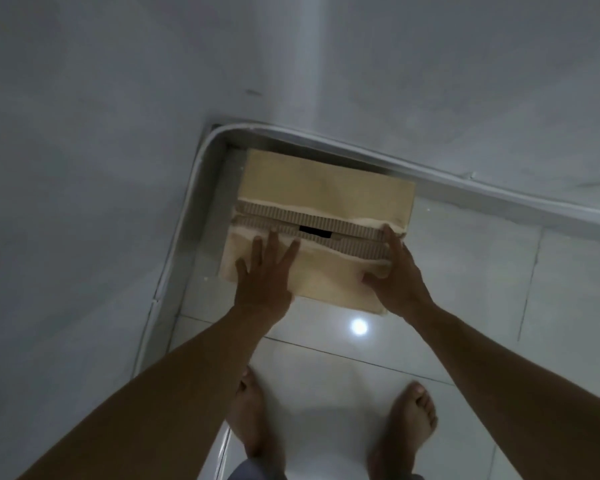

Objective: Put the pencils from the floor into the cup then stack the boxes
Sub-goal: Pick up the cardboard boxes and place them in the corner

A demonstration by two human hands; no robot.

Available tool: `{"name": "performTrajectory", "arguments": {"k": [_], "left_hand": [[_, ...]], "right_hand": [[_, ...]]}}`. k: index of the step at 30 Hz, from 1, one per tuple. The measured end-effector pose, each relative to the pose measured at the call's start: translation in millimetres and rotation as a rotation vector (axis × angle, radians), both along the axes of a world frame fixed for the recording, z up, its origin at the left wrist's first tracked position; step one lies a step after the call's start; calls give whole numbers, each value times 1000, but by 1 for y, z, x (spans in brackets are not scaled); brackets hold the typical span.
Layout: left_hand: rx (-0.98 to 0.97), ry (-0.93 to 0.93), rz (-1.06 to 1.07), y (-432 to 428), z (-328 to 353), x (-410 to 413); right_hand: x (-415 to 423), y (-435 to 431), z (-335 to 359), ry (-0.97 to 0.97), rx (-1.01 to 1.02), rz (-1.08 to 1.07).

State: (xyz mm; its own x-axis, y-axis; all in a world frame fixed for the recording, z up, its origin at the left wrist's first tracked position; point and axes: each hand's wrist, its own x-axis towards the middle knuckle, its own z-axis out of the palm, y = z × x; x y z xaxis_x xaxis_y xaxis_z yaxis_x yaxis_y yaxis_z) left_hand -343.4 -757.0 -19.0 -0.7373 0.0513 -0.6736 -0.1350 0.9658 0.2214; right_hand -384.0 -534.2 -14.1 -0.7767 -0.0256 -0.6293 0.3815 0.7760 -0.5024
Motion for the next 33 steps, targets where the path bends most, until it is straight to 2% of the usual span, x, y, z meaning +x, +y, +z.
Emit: {"name": "performTrajectory", "arguments": {"k": [7, 14, 17, 24, 28, 31, 33], "left_hand": [[-96, 84, 77, -21, 9, -17], [-81, 37, 94, -27, 14, -17], [-23, -4, 106, -24, 20, -13], [154, -87, 212, 0, 50, 2], [232, -68, 212, 33, 95, 30], [269, 27, 199, 56, 131, 50], [303, 141, 234, 70, 156, 61]], "right_hand": [[-34, -39, -1, -57, -30, -10], [-28, -26, 1, -119, -73, 103], [-22, -25, 7, -118, -49, 128], [7, -27, 42, 36, -52, 22], [48, -9, 81, -20, -13, 170], [71, -1, 112, -51, 64, 349], [80, 3, 136, -15, 77, 384]]}}
